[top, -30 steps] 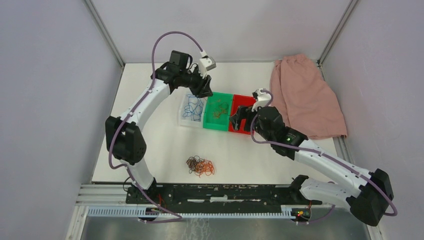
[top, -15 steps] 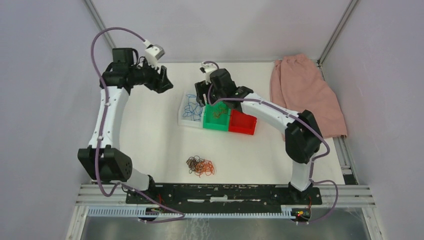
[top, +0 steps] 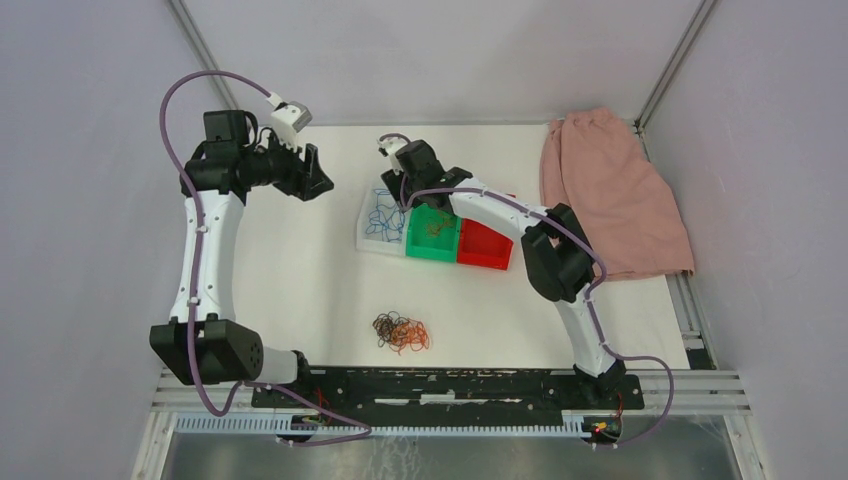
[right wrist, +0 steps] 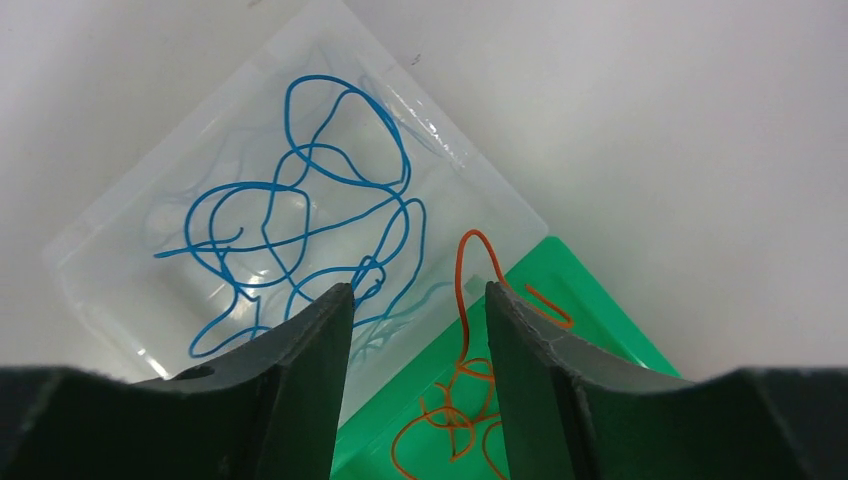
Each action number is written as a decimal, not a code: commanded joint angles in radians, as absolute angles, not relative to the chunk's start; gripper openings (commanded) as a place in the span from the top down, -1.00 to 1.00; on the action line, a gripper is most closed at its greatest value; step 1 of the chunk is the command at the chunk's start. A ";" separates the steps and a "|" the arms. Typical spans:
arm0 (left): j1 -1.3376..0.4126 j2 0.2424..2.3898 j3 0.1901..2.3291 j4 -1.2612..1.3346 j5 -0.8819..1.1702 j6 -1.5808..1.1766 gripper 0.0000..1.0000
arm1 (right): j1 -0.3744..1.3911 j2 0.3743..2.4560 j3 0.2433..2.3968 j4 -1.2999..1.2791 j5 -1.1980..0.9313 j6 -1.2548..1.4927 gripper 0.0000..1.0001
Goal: Untangle the cables
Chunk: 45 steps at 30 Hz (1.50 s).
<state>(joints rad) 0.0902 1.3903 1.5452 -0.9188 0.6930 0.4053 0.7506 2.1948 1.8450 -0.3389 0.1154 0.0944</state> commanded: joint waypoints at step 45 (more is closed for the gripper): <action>0.098 1.288 1.501 -0.963 0.825 0.506 -0.52 | 0.705 1.859 1.614 -0.302 0.037 0.231 -0.27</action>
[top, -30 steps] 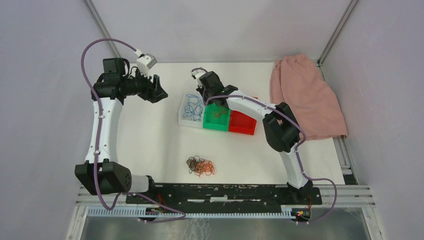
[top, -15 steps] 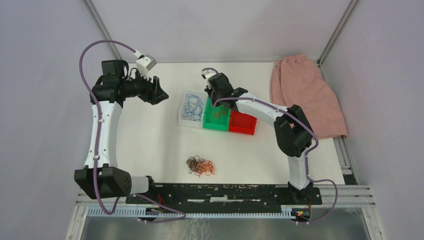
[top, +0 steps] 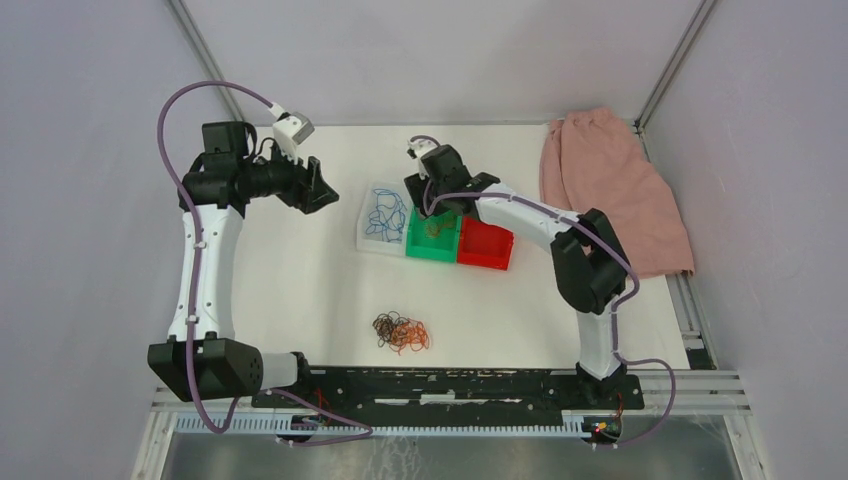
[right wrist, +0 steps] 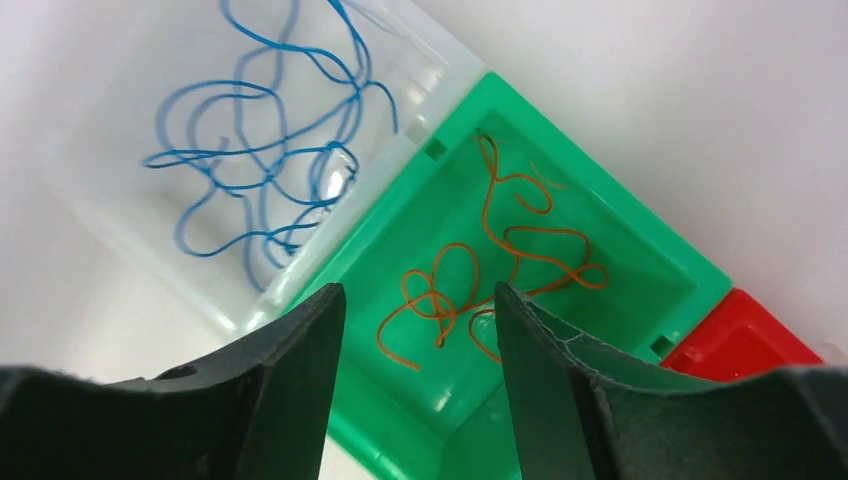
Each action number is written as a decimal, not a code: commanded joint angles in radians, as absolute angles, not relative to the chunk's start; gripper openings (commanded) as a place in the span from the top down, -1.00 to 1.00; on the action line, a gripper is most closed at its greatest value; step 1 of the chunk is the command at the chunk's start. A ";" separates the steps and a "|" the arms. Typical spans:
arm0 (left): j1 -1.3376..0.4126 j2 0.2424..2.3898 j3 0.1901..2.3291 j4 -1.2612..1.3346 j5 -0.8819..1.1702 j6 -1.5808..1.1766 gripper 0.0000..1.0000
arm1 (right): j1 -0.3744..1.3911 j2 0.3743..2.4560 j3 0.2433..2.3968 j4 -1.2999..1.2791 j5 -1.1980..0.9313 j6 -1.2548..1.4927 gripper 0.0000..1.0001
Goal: Untangle the cables
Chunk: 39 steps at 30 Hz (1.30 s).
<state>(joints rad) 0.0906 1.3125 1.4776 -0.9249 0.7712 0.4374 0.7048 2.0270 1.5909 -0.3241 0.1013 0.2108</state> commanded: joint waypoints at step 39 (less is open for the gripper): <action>0.096 1.212 1.416 -1.269 0.861 0.891 -0.61 | 1.094 1.608 0.976 -0.067 -0.391 0.339 0.15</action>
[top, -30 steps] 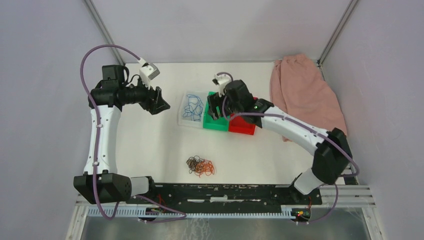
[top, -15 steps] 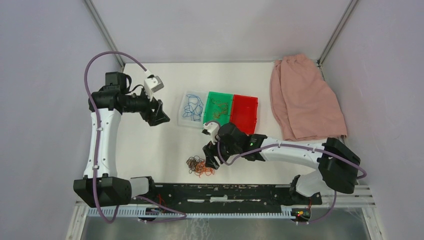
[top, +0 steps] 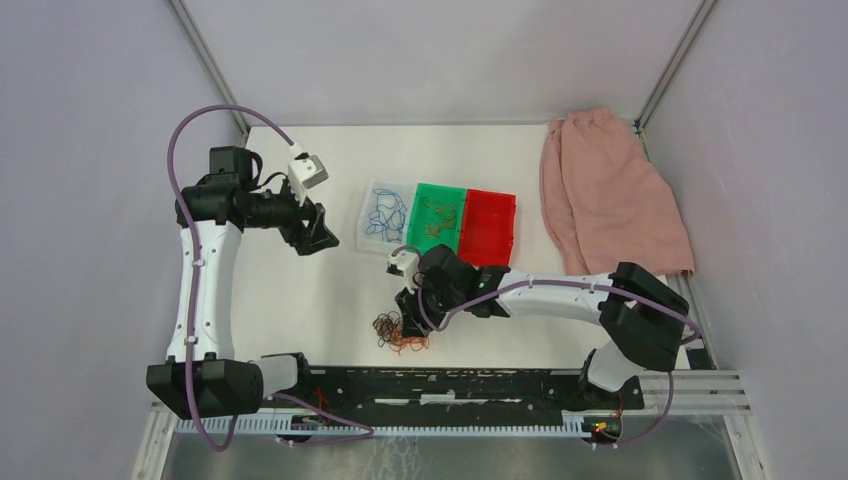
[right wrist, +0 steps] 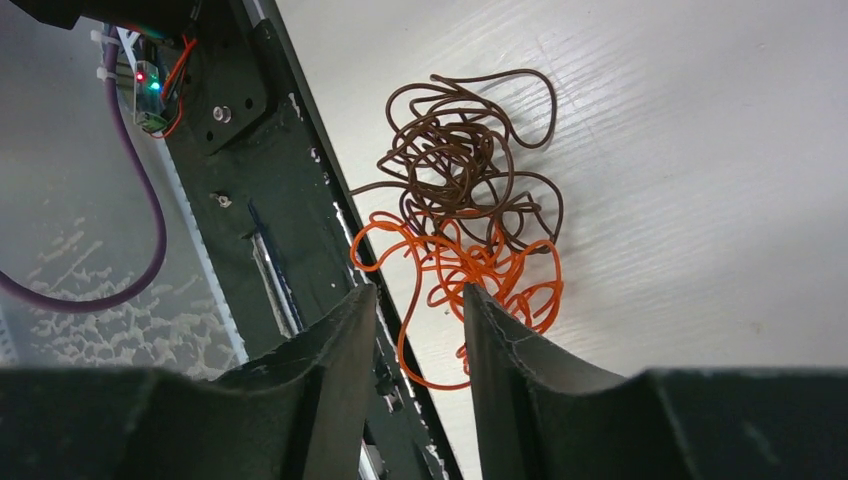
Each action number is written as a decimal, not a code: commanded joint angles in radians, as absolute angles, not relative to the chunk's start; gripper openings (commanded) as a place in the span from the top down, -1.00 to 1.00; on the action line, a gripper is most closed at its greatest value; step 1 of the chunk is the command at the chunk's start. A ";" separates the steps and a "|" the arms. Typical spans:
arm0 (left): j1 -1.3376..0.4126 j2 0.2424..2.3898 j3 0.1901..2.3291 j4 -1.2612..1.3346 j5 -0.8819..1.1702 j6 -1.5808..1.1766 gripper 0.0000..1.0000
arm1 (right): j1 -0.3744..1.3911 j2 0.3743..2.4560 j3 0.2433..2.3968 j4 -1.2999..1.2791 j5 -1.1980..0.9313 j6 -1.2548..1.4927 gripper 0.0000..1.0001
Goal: Untangle the cables
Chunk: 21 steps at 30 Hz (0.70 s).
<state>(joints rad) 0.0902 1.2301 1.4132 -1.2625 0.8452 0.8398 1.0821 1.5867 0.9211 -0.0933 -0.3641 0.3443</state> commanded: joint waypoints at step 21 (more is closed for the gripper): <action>0.031 1.117 1.280 -1.459 1.094 1.159 -0.54 | 1.104 1.401 1.169 -0.287 -0.268 0.326 1.00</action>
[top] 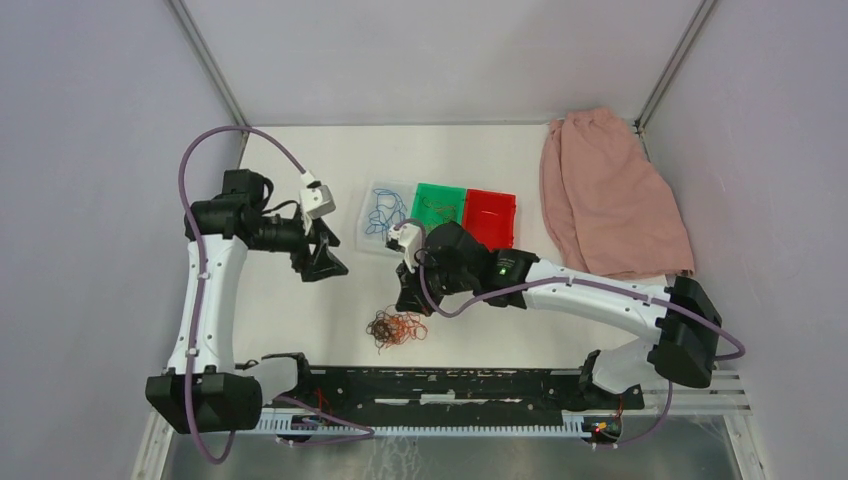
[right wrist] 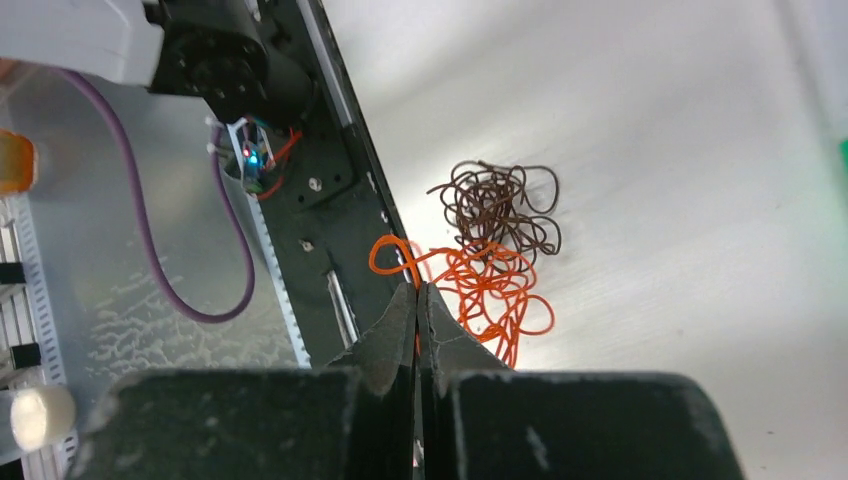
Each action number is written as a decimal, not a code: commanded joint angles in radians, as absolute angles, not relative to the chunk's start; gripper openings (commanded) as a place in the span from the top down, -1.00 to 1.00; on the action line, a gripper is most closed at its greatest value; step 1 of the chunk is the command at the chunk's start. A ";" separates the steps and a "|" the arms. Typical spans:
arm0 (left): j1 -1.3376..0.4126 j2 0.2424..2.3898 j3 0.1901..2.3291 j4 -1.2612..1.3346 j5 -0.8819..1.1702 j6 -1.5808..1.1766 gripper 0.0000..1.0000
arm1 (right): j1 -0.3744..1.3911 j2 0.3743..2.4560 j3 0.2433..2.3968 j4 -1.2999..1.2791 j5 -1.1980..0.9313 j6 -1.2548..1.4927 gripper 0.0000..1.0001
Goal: Untangle the cables
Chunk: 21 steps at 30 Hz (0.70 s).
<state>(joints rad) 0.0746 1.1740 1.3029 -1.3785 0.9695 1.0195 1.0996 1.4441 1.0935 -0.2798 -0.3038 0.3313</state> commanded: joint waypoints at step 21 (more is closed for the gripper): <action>-0.165 0.900 1.071 -1.014 1.085 0.769 -0.17 | 1.104 1.480 1.406 -0.266 -0.234 0.353 1.00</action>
